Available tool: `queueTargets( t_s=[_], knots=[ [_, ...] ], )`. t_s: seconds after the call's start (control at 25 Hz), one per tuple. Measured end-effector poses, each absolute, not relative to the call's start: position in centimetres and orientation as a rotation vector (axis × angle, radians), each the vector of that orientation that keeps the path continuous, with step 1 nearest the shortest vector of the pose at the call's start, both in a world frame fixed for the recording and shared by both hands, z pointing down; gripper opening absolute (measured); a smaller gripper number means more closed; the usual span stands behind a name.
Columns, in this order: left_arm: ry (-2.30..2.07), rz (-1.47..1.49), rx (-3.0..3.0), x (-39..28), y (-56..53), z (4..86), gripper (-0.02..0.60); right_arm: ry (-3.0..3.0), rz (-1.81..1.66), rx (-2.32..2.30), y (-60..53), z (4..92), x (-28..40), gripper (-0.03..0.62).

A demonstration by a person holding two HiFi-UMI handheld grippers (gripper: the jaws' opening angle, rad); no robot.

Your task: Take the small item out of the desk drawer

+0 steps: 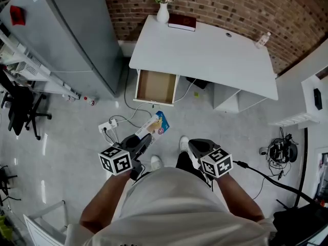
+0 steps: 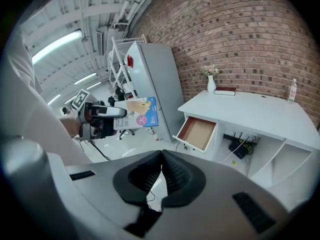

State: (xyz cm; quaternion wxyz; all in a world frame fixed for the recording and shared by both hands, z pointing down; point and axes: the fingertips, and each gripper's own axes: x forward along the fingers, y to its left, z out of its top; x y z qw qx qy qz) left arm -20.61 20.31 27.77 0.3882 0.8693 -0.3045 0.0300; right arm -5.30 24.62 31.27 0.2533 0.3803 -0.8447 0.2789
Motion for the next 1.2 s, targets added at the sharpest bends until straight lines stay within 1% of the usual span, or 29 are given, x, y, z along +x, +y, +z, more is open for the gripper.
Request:
queueTargets(
  t_s=[0.64, 1.2],
  knots=[
    [-0.820, 0.065, 2.190, -26.0, 18.9, 29.7, 0.081, -2.290, 0.701, 0.911, 22.3, 32.2, -11.8, 0.032],
    [-0.833, 0.054, 2.168, -27.3, 18.8, 30.7, 0.081, -2.280, 0.685, 0.872, 21.9, 32.7, -13.2, 0.032]
  ],
)
